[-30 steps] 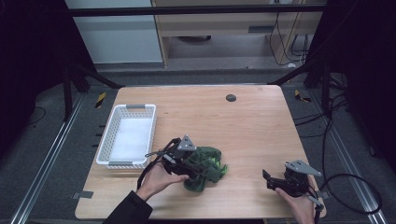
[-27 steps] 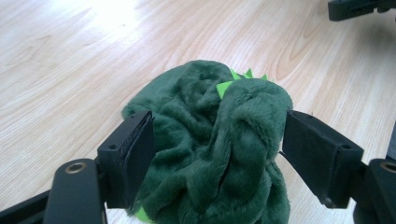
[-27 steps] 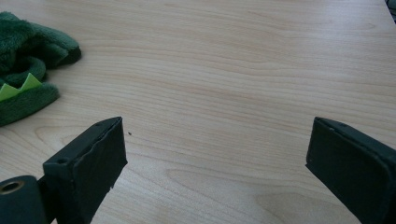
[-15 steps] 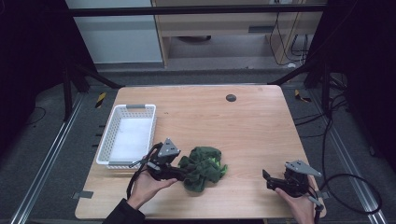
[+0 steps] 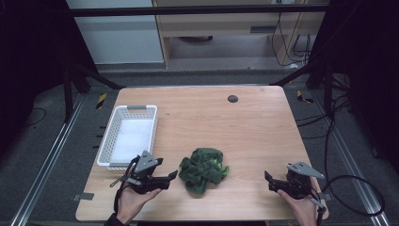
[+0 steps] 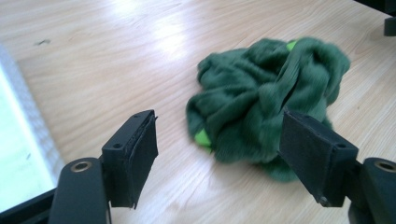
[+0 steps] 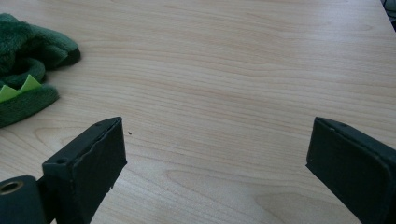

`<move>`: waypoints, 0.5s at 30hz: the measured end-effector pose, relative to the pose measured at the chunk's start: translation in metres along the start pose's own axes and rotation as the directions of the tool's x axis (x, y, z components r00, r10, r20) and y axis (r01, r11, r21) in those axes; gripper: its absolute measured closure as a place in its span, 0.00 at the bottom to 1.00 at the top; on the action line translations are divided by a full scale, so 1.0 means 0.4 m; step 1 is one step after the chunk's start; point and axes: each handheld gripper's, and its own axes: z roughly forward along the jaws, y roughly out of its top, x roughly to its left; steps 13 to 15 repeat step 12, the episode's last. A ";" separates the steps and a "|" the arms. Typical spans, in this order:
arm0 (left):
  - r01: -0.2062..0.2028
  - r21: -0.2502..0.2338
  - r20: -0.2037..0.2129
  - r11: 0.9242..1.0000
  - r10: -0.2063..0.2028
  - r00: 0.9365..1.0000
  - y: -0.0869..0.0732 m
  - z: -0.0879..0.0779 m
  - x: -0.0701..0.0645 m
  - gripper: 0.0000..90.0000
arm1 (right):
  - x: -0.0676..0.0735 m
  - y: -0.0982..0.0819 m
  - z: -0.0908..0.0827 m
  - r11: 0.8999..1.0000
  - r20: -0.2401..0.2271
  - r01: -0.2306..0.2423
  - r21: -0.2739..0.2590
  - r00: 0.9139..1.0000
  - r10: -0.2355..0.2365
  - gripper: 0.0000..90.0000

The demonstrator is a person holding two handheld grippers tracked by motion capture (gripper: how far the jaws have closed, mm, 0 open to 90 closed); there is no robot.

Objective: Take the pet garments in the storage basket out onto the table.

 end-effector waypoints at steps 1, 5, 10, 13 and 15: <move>0.002 0.004 -0.005 1.000 -0.002 1.000 -0.010 -0.005 0.004 0.30 | 0.000 0.000 -0.001 1.000 -0.002 -0.003 0.000 1.000 0.003 0.05; 0.025 0.013 -0.032 1.000 -0.025 0.999 -0.054 -0.028 0.022 0.30 | 0.001 0.000 -0.003 1.000 -0.003 -0.007 -0.002 1.000 0.007 0.05; 0.069 0.016 -0.069 0.997 -0.068 0.995 -0.102 -0.059 0.051 0.30 | 0.000 0.000 -0.003 1.000 0.000 0.003 -0.006 1.000 -0.003 0.05; 0.080 0.019 -0.079 0.997 -0.078 0.994 -0.116 -0.066 0.060 0.30 | 0.000 0.000 -0.004 1.000 -0.001 0.002 -0.006 1.000 -0.002 0.05; 0.080 0.019 -0.079 0.997 -0.078 0.994 -0.116 -0.066 0.060 0.30 | 0.000 0.000 -0.004 1.000 -0.001 0.002 -0.006 1.000 -0.002 0.05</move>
